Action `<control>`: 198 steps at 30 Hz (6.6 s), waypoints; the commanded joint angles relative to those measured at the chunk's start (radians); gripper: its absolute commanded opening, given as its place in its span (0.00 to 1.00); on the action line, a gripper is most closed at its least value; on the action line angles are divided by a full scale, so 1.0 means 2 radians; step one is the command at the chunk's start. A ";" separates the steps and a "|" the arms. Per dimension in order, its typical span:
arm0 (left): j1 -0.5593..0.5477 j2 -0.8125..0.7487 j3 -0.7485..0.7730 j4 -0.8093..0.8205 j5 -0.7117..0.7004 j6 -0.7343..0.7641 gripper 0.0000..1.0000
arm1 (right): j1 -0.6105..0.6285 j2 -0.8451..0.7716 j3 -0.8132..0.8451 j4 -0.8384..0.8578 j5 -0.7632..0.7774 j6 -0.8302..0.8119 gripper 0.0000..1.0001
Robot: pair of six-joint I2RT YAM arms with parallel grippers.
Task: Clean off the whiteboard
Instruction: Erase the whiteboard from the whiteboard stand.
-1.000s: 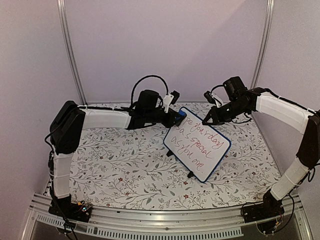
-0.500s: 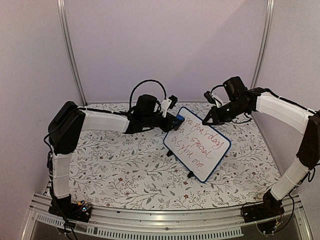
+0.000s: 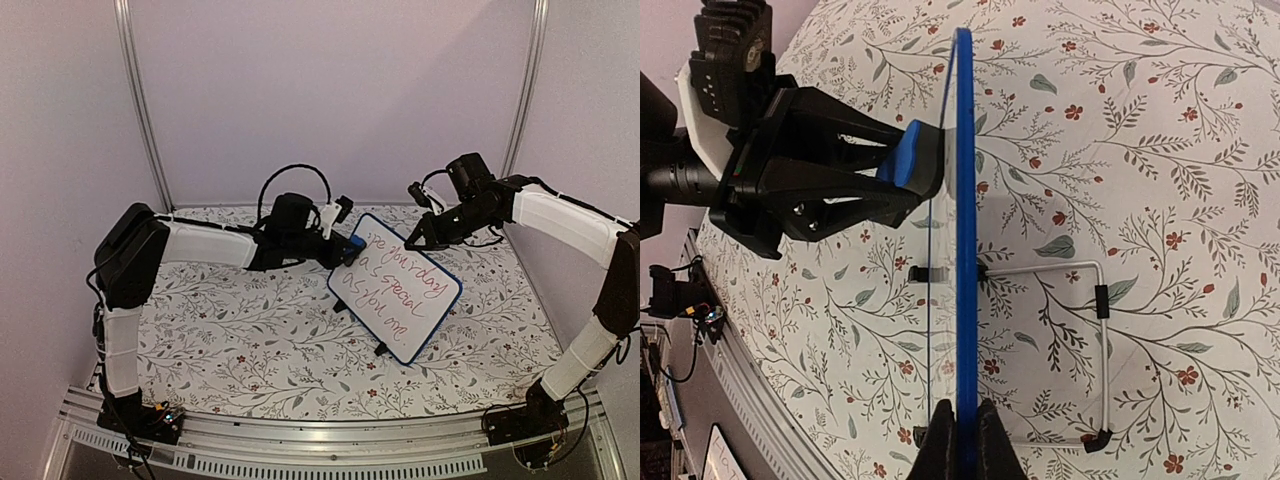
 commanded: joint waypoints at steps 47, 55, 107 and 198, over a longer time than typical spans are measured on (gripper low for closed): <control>-0.021 0.019 0.062 -0.048 -0.009 0.007 0.00 | 0.010 -0.013 -0.007 -0.013 -0.031 -0.015 0.00; -0.023 0.011 0.013 -0.037 -0.019 0.002 0.00 | 0.010 -0.014 -0.006 -0.013 -0.033 -0.015 0.00; -0.038 0.020 0.057 -0.038 -0.012 0.032 0.00 | 0.011 -0.014 -0.009 -0.014 -0.035 -0.016 0.00; -0.019 0.020 0.032 -0.058 0.000 0.008 0.00 | 0.019 -0.018 -0.009 -0.015 -0.034 -0.020 0.00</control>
